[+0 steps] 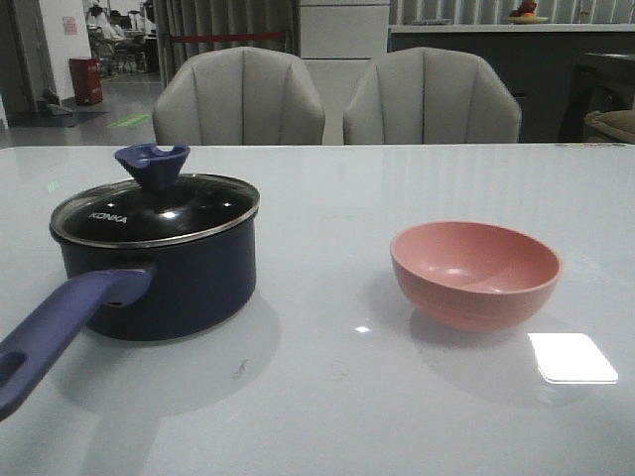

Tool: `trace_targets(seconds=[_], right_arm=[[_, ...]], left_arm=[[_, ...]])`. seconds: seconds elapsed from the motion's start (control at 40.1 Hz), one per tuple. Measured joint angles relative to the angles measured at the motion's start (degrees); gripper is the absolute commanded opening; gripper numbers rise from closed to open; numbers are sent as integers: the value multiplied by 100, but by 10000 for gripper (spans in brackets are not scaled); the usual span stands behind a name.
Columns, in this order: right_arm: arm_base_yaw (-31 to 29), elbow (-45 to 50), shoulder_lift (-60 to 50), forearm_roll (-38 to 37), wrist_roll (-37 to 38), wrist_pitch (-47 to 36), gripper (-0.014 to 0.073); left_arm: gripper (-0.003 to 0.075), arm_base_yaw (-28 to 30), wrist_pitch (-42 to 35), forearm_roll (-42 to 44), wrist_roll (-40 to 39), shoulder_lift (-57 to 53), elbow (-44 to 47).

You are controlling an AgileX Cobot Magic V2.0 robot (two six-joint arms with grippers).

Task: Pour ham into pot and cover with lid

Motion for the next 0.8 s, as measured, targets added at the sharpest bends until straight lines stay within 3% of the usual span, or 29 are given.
trace_targets(seconds=[0.399, 0.524, 0.648, 0.798], right_arm=[[0, 11, -27, 0, 0, 0, 169], [-242, 139, -245, -42, 0, -35, 169], [-532, 438, -457, -311, 181, -85, 169], [-620, 887, -918, -1148, 1018, -104, 169]], left_arm=[[133, 0, 0, 0, 0, 0, 0], [133, 0, 0, 0, 0, 0, 0], [133, 0, 0, 0, 0, 0, 0], [133, 0, 0, 0, 0, 0, 0]])
